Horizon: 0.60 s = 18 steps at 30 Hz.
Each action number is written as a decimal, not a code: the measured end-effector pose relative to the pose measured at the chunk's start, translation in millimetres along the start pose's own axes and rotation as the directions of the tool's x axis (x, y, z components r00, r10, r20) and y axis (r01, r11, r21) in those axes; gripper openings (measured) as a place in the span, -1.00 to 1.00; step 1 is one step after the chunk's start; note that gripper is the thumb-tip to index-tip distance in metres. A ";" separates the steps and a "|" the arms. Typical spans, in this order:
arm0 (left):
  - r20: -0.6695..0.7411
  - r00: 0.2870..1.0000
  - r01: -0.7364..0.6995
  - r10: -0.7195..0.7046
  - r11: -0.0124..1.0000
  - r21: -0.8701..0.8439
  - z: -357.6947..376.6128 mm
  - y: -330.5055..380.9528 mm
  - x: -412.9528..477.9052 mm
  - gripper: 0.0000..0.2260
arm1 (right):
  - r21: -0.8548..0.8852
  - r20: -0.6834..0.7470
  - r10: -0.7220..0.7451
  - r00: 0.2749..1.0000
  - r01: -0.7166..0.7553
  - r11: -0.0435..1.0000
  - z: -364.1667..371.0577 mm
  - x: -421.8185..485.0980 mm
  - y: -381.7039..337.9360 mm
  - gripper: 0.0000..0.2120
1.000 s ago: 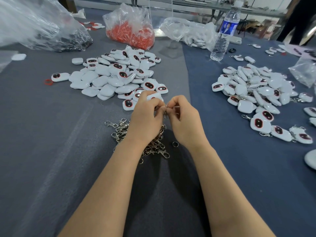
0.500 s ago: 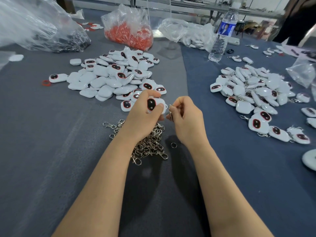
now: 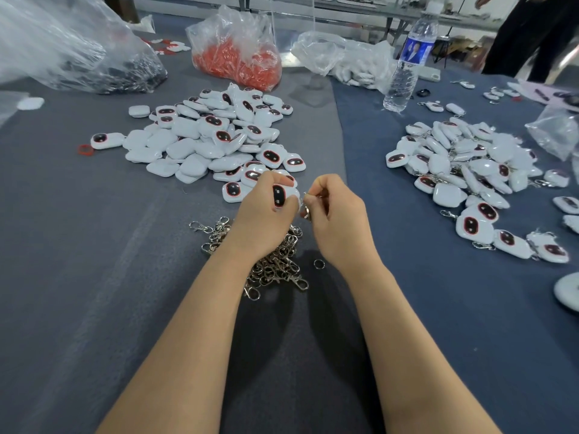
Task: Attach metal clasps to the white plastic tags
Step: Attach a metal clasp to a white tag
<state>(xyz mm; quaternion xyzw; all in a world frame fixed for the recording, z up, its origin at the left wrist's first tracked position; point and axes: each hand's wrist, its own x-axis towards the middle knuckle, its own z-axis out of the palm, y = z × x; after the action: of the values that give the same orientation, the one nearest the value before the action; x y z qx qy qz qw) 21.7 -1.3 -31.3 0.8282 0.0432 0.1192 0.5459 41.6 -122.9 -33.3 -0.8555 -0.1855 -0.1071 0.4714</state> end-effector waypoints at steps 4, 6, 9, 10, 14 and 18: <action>-0.048 0.999 -0.004 0.002 0.999 -0.049 1.2 2.3 0.2 -0.86 | 0.008 -0.028 0.030 0.999 -0.030 1.000 -1.9 1.2 1.9 -0.87; -0.036 0.999 -0.021 0.020 0.999 -0.041 1.9 3.8 0.1 -0.86 | 0.009 -0.047 0.052 0.998 -0.051 0.999 -2.3 1.5 3.3 -0.87; -0.042 0.999 -0.029 0.026 0.998 -0.057 2.0 3.6 0.7 -0.85 | 0.016 -0.032 0.051 0.998 -0.051 0.999 0.5 -0.3 2.4 -0.83; -0.038 0.999 -0.027 0.025 0.998 -0.052 2.1 3.3 1.1 -0.85 | 0.016 -0.036 0.039 0.999 -0.039 0.999 0.9 -0.4 2.2 -0.83; -0.023 0.999 -0.027 0.026 0.999 -0.047 2.4 1.7 1.0 -0.86 | -0.003 -0.022 0.020 1.000 -0.020 1.000 0.8 -0.3 2.5 -0.84; -0.035 0.999 -0.019 0.018 1.000 -0.019 1.8 0.5 2.0 -0.85 | -0.016 -0.003 0.013 1.000 -0.013 1.000 1.9 -0.6 2.1 -0.83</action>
<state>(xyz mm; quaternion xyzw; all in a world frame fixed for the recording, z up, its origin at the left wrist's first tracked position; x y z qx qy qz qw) 24.0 -2.7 -31.1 0.8210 0.0437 0.1390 0.5521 41.9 -122.5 -36.1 -0.8604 -0.1781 -0.1068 0.4653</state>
